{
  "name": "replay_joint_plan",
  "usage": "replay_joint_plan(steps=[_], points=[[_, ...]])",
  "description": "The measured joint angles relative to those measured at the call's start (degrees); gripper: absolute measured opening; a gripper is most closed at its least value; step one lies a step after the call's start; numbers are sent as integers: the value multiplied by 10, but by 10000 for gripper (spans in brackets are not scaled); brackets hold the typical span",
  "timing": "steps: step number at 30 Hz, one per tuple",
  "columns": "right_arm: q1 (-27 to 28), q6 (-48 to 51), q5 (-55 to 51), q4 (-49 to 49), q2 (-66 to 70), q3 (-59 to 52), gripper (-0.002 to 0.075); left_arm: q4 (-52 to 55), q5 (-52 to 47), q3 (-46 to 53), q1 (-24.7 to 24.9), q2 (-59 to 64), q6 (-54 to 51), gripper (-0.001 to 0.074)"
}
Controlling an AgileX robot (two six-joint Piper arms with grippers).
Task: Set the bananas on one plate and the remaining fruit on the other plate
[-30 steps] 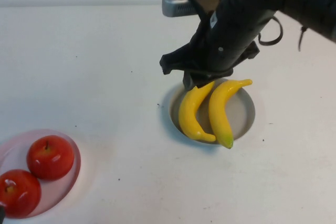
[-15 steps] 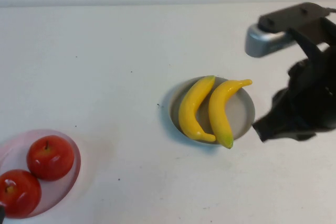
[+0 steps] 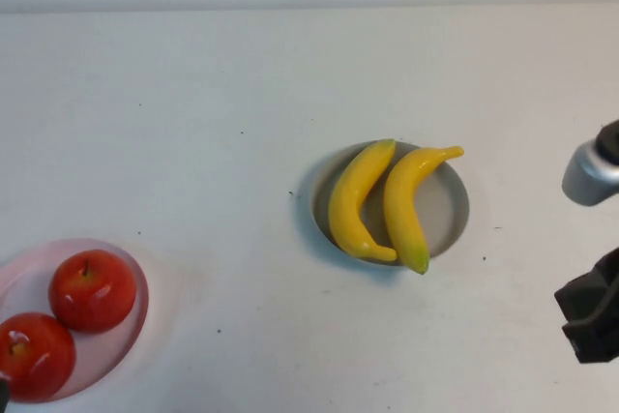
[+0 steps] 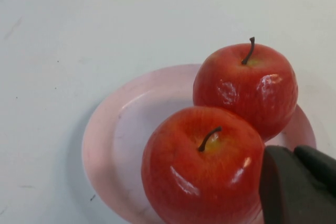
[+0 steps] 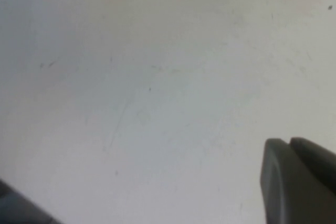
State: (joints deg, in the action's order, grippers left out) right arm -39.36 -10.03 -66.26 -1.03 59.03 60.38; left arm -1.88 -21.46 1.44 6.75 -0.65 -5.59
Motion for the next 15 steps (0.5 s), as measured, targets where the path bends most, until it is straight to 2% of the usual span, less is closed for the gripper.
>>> replay_joint_plan(steps=[4,11,15], points=[[39,0,171,10,-51,-129,-15,0,0,0,0,0,0,2],[201,48,556,0,-215,-431,-15,0,0,0,0,0,0,2],[273,53,659,0,-339,-566,-15,0,0,0,0,0,0,2]])
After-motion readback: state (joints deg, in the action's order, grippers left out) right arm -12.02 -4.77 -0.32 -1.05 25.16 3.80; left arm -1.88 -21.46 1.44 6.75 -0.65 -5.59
